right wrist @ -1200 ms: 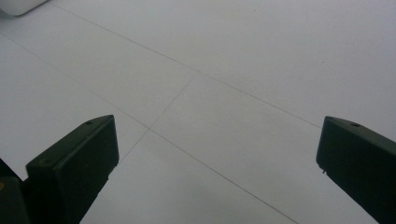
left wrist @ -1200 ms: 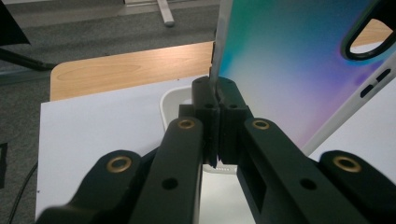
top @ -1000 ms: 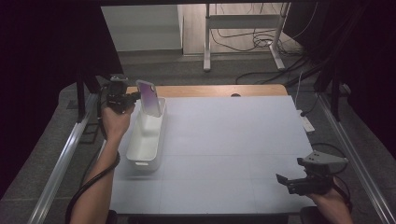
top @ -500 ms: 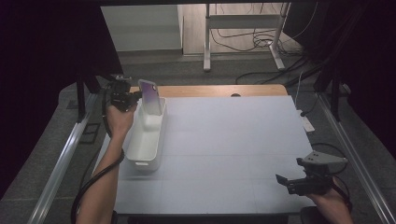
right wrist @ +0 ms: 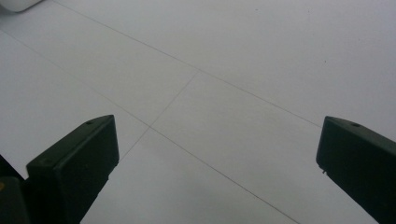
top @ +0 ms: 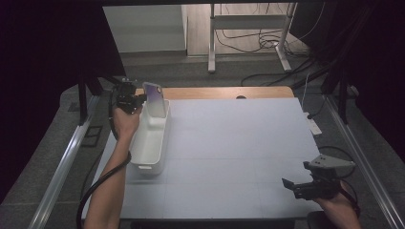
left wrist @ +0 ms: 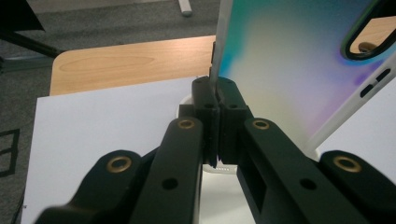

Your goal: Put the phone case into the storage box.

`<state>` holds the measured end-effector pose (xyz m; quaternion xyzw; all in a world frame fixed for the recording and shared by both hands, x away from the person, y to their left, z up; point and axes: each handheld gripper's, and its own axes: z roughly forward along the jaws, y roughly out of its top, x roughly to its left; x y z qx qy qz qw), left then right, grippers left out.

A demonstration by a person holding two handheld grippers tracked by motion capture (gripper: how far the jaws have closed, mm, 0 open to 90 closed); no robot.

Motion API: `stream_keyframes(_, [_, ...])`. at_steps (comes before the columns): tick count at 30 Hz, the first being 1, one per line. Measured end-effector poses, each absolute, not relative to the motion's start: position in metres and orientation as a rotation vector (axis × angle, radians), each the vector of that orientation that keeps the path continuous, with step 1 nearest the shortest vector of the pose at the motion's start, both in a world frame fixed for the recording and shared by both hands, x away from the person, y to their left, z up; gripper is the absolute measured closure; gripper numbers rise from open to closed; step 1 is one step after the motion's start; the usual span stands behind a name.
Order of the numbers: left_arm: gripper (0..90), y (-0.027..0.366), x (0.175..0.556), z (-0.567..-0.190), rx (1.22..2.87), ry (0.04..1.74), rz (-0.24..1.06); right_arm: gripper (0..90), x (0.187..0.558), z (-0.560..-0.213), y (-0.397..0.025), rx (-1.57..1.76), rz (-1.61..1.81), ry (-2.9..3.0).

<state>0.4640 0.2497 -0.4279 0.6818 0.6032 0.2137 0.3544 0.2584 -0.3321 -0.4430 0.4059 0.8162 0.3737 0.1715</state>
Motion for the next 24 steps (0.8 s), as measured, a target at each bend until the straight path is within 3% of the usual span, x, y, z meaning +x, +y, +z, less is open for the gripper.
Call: stream_keyframes(24, [87.8, 0.246, 0.479, -0.454, 1.791, 1.632, 0.539, 0.0, 0.259, -0.444, -0.331, 1.15, 1.054, 2.334])
